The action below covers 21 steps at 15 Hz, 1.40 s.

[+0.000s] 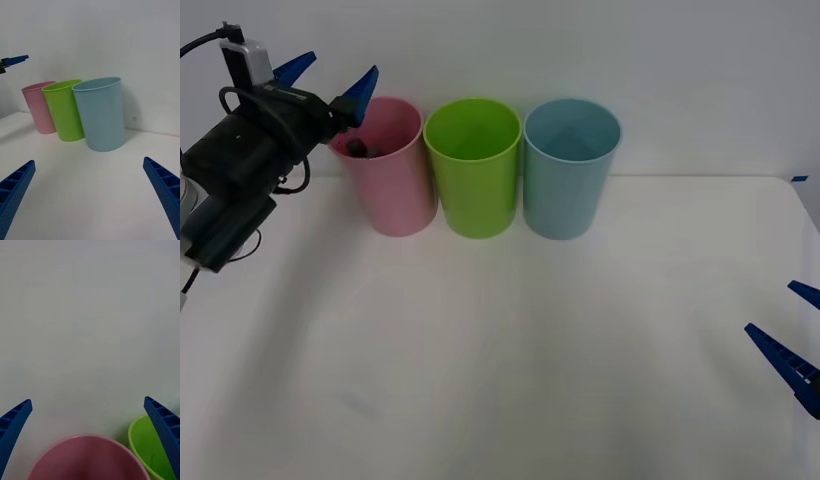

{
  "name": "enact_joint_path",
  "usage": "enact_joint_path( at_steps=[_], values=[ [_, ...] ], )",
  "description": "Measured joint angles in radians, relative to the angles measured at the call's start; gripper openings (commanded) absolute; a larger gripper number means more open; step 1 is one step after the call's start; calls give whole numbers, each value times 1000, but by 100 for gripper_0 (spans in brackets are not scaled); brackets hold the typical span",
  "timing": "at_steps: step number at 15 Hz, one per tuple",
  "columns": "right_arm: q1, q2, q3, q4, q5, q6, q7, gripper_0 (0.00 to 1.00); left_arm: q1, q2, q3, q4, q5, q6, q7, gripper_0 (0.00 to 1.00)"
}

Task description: Grasp the object on the table and drop it into the matching bin: aluminum can to the light blue bin, PET bottle to the pink bin.

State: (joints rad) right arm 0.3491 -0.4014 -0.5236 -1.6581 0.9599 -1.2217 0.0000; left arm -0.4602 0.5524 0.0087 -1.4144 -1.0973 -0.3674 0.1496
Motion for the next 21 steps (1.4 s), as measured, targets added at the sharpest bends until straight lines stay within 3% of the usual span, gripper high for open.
enact_joint_path(
  at_steps=[8, 12, 21],
  values=[
    [0, 0, 0, 0, 0, 0, 0, 100, 330, 21, 131, -248, 118, -120, -5, 100],
    [0, 0, 0, 0, 0, 0, 0, 100, 520, 20, 259, -325, 136, -275, -17, 100],
    [0, 0, 0, 0, 0, 0, 0, 100, 773, 20, 517, -328, 76, -647, -48, 100]
  ],
)
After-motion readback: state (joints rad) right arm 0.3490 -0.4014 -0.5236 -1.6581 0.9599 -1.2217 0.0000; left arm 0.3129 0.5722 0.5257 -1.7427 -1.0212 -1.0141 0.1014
